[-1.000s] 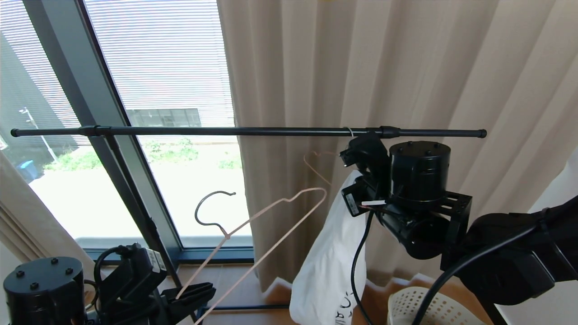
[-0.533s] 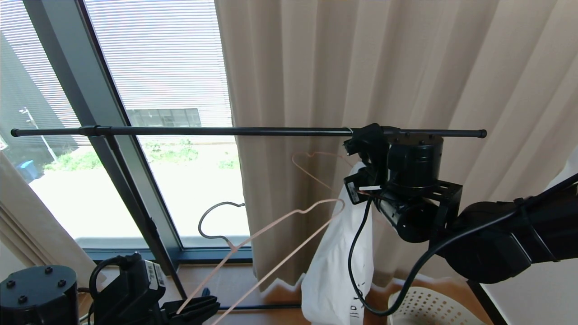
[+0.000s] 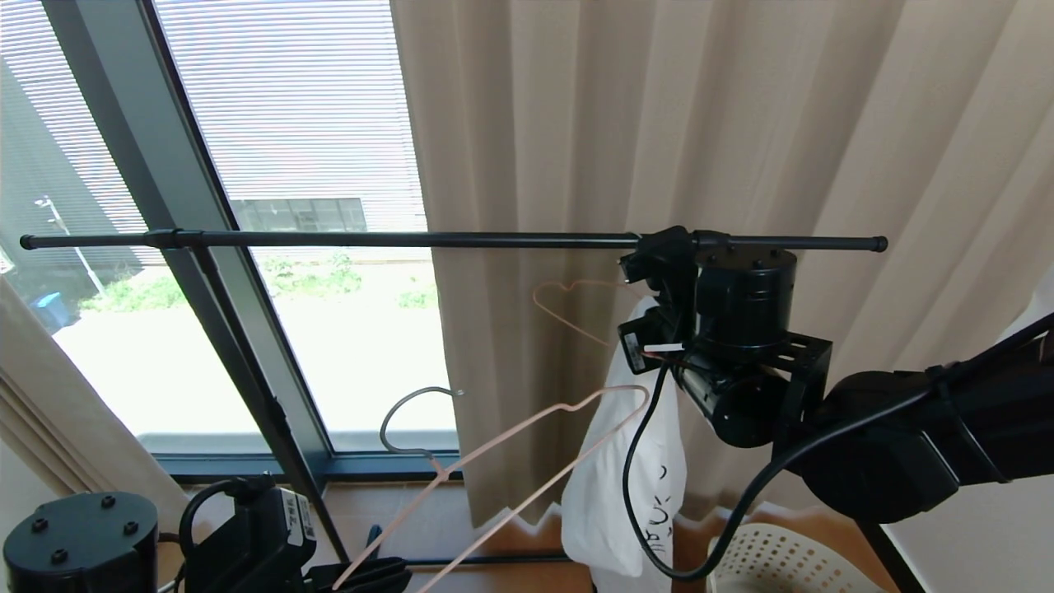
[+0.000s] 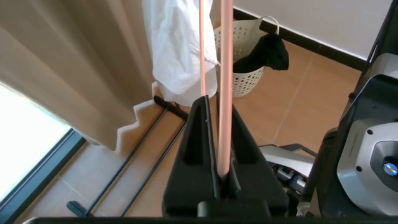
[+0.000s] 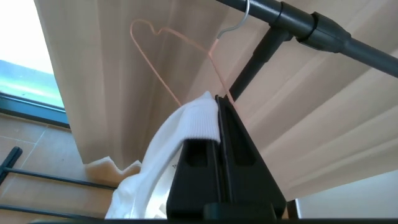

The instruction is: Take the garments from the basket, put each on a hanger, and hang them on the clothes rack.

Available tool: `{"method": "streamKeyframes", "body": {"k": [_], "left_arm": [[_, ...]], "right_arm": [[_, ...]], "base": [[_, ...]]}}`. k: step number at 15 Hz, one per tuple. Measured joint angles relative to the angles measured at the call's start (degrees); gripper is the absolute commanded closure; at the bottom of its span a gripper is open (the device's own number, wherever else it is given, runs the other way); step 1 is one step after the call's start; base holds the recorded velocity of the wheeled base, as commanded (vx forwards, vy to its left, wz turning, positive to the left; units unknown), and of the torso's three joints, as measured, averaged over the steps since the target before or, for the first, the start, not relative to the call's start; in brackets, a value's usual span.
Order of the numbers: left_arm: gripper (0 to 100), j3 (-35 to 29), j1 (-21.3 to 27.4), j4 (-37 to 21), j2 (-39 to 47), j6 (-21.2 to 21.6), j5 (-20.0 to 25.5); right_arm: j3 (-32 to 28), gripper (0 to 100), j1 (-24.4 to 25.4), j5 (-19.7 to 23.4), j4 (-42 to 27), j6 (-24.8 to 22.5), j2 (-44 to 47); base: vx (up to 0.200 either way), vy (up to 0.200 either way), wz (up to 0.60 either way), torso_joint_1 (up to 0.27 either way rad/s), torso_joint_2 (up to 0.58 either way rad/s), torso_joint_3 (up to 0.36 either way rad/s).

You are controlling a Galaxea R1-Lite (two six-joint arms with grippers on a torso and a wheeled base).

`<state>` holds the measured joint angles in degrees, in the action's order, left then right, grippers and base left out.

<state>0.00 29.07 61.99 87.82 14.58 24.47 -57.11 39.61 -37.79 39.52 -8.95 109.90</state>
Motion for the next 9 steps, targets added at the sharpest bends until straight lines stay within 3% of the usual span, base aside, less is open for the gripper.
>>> {"method": "streamKeyframes", "body": {"k": [4, 9], "left_arm": [[100, 0.0, 0.0, 0.9, 1.8, -0.7, -0.1], [100, -0.8, 0.0, 1.7, 3.4, -4.8, -1.0]], "right_arm": [[1.2, 100, 1.5, 0.0, 0.0, 0.0, -1.2], [2.8, 100, 4.4, -1.1, 0.0, 0.0, -2.5]], "base": [[0.000, 0.000, 0.00, 0.000, 0.00, 0.000], [0.000, 0.000, 0.00, 0.000, 0.00, 0.000]]}}
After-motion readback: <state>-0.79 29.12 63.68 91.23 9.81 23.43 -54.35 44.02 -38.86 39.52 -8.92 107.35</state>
